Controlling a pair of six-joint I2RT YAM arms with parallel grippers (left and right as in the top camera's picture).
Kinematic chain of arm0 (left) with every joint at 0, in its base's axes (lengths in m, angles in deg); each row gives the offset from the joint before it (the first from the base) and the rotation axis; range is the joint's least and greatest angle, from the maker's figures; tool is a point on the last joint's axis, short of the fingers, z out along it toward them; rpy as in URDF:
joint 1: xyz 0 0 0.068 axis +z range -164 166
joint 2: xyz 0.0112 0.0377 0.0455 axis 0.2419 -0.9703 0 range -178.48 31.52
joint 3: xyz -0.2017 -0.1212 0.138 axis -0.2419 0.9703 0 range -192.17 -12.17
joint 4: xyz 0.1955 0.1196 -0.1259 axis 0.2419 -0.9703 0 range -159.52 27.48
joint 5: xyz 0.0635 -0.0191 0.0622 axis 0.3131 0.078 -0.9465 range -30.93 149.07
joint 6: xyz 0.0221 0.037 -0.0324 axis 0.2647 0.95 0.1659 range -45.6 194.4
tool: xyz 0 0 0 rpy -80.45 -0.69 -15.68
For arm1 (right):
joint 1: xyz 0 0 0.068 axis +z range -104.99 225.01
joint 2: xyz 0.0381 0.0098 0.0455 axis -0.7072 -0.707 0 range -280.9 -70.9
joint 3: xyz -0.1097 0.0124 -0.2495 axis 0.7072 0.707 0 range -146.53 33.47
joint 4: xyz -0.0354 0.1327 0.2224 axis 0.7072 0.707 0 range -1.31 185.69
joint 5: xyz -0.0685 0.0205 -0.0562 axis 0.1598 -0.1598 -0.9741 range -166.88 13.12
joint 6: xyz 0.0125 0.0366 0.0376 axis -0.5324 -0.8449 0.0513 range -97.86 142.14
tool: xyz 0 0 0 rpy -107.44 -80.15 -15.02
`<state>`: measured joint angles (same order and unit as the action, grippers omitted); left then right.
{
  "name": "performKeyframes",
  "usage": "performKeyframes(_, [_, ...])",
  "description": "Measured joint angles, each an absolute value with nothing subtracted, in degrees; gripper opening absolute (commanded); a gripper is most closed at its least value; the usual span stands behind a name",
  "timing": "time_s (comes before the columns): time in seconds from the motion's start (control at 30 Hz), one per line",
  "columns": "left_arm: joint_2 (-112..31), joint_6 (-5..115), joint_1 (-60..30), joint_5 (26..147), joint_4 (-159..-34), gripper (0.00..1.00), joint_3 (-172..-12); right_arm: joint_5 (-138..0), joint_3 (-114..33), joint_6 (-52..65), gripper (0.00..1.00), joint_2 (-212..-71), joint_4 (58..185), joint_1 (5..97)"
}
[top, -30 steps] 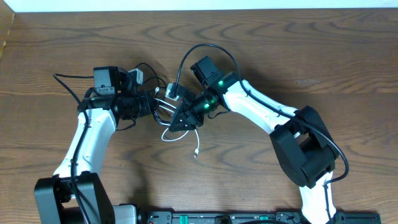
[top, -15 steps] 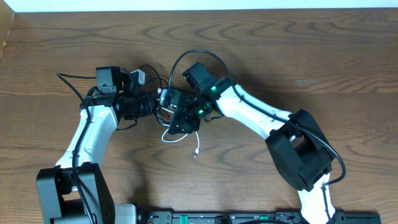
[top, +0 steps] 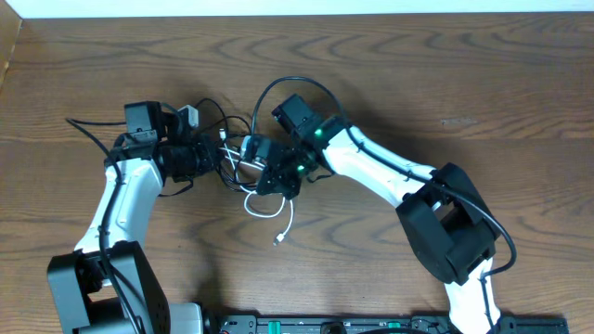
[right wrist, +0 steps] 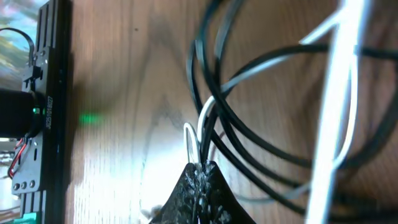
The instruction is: Untangle cables
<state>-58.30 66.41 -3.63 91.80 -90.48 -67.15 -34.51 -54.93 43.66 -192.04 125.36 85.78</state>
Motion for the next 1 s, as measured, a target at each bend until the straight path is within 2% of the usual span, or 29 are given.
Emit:
performKeyframes(0.37, [-58.3, 61.5, -3.1, 85.3, -91.0, 0.08, -67.2, -34.8, -54.9, 43.5, 0.01, -192.0, 133.1, 78.4])
performKeyframes(0.63, [-58.3, 59.3, -3.1, 82.0, -91.4, 0.08, -67.2, -35.4, -54.9, 43.5, 0.01, -192.0, 134.0, 75.0])
performKeyframes(0.73, [-58.3, 59.2, -3.1, 81.5, -91.5, 0.09, -67.2, -35.4, -54.9, 43.2, 0.07, -192.0, 133.0, 75.0])
performKeyframes(0.8, [-58.3, 59.2, -3.1, 81.4, -91.5, 0.09, -67.2, -35.4, -54.9, 42.0, 0.14, -192.0, 131.3, 75.2])
performKeyframes(0.83, [-58.3, 59.2, -3.1, 81.3, -91.6, 0.17, -67.2, -35.4, -54.9, 41.3, 0.16, -192.0, 130.3, 75.2])
performKeyframes(0.87, [-58.3, 59.3, -3.1, 81.3, -91.6, 0.17, -67.2, -35.4, -54.9, 40.4, 0.17, -192.0, 129.3, 75.3])
performKeyframes(0.93, [-58.3, 59.0, -3.1, 81.2, -91.7, 0.17, -67.2, -35.4, -54.9, 39.0, 0.35, -192.0, 127.8, 75.5])
performKeyframes(0.97, [-58.3, 58.9, -3.1, 81.2, -91.7, 0.22, -67.2, -35.4, -54.9, 38.4, 0.45, -192.0, 127.2, 75.7])
performKeyframes(1.0, [-58.3, 58.9, -3.0, 81.2, -91.7, 0.25, -67.2, -35.4, -54.9, 37.8, 0.49, -192.0, 126.7, 75.9])
